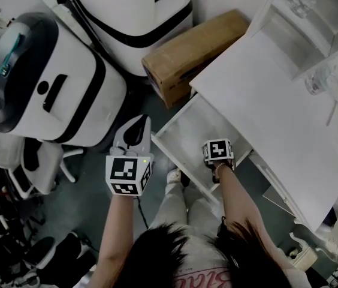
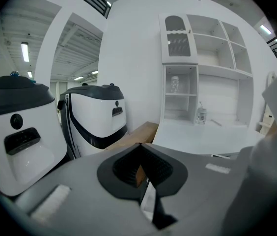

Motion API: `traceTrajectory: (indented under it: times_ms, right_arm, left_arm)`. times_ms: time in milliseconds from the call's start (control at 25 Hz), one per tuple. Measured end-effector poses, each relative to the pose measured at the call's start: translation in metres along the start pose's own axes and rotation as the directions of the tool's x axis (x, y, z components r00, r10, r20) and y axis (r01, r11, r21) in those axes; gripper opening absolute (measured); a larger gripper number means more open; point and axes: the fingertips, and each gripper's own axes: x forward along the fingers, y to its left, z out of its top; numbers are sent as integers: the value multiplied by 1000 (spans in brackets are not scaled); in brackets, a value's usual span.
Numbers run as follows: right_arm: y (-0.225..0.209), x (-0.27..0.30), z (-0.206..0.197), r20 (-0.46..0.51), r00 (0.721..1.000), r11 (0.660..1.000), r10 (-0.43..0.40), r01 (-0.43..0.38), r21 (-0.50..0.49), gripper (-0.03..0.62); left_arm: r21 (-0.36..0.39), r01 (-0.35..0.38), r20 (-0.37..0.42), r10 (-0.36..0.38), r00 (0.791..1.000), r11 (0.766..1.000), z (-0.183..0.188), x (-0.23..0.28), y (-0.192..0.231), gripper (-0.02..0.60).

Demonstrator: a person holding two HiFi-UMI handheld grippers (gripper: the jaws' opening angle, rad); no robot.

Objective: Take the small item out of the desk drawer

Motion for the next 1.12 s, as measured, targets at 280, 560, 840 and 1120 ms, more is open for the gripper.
traceTrajectory:
  times_ms: [280, 560, 840, 1120]
  right_arm:
    - [1, -22, 2, 13, 1000, 1000, -1, 0, 10, 291]
    - [6, -41, 3, 27, 1000, 1000, 12, -12, -5, 291]
    - [11, -64, 7, 57, 998, 999, 14, -12, -37, 291]
    - [15, -87, 17, 91, 995, 998, 29, -23, -65, 291]
  left_arm:
    - [4, -8, 24, 8, 1000, 1000, 13, -6, -3, 14]
    - [15, -5, 50, 5, 999, 1000, 26, -13, -6, 14]
    - [15, -5, 70, 4, 998, 1000, 37, -19, -9, 14]
    - [12, -7, 96, 6, 995, 1000, 46, -22, -10, 14]
